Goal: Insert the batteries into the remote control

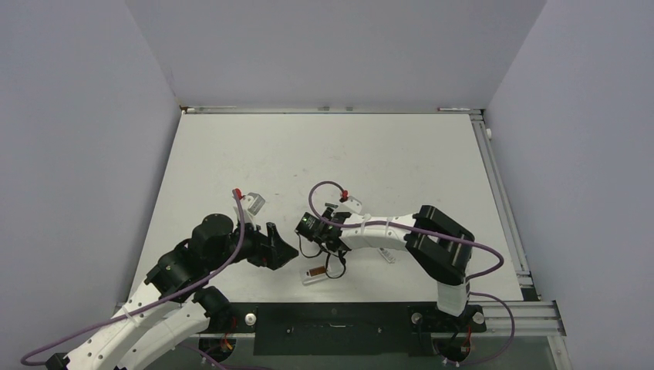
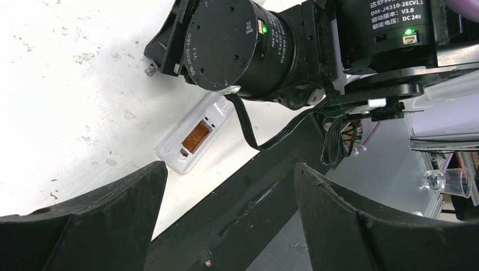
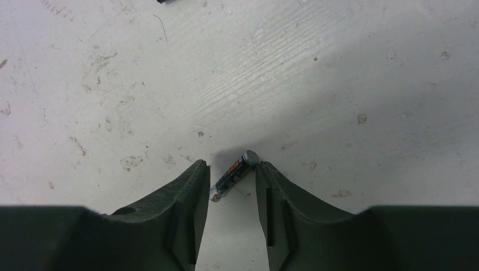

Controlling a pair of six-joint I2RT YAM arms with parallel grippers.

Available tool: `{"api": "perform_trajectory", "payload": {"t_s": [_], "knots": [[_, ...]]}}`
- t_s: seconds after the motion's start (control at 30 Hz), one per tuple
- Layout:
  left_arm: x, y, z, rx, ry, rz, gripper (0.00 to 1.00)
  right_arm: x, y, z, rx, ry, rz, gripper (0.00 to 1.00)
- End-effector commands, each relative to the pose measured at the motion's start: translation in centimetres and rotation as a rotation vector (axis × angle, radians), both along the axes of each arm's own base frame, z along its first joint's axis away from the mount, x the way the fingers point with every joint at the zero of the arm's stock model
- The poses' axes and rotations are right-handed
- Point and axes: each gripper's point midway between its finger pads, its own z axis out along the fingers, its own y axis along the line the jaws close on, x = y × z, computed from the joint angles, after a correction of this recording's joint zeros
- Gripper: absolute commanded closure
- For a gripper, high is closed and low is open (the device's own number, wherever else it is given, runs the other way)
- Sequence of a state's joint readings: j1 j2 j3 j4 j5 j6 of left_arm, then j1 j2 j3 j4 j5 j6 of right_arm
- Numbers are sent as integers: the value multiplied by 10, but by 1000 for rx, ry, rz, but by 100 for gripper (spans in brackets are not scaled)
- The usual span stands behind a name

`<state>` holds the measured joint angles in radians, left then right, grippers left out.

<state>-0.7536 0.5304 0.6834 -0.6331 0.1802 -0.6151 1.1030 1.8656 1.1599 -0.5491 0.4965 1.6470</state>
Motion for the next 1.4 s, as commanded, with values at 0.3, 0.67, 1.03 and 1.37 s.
{"api": "perform_trajectory", "payload": {"t_s": [0.3,0.67,1.03,1.37], "knots": [[4,-3,11,-22,-46,-7,20,10,7,-9,-110,14,128,75],[6,0,12,-23,-53,17,20,19,10,-3,-252,9,373,84],[8,5,15,-28,-68,50,20,20,12,-2,-366,20,679,91],[6,7,20,-44,-87,48,20,14,-7,3,-417,26,892,91]]}}
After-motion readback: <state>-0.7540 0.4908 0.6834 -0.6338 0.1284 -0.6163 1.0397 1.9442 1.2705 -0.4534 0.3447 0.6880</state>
